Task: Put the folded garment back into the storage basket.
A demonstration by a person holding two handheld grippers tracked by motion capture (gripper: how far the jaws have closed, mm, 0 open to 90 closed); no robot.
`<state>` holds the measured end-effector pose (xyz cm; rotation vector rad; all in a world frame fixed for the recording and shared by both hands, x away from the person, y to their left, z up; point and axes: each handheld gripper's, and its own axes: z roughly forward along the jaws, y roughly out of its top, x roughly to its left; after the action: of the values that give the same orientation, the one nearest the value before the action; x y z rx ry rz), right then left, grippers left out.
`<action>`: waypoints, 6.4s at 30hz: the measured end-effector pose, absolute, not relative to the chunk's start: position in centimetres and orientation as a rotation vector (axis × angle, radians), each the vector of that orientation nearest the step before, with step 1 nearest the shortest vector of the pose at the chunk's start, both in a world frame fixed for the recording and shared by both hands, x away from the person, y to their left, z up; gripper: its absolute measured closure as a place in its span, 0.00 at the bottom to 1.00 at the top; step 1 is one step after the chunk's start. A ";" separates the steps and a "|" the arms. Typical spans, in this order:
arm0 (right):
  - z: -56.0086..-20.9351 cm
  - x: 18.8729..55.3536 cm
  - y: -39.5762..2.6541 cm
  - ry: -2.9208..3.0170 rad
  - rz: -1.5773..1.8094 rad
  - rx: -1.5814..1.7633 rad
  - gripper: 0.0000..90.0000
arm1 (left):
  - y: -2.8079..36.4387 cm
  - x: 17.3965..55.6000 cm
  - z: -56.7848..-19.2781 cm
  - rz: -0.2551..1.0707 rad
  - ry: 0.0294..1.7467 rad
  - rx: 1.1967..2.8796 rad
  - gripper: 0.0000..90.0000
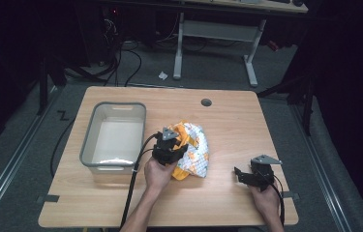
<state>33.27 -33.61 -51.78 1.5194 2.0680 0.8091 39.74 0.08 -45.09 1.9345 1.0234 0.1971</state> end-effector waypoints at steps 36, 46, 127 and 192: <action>-51.8 33.3 -33.6 2.068 0.809 1.522 0.26 | 5.9 38.1 -40.1 0.225 0.954 1.805 0.83; -51.8 33.3 -33.6 2.068 0.809 1.522 0.26 | 7.7 38.2 -38.8 0.226 0.956 1.773 0.83; -51.8 33.3 -33.6 2.071 0.810 1.521 0.26 | 20.8 44.2 -42.0 0.297 1.310 1.848 0.82; -51.8 33.3 -33.6 2.068 0.811 1.521 0.26 | 15.3 40.7 -40.1 0.443 1.253 1.913 0.42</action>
<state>33.27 -33.58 -51.79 1.5211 2.0677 0.8109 40.68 15.26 -40.12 1.9129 1.2527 0.4427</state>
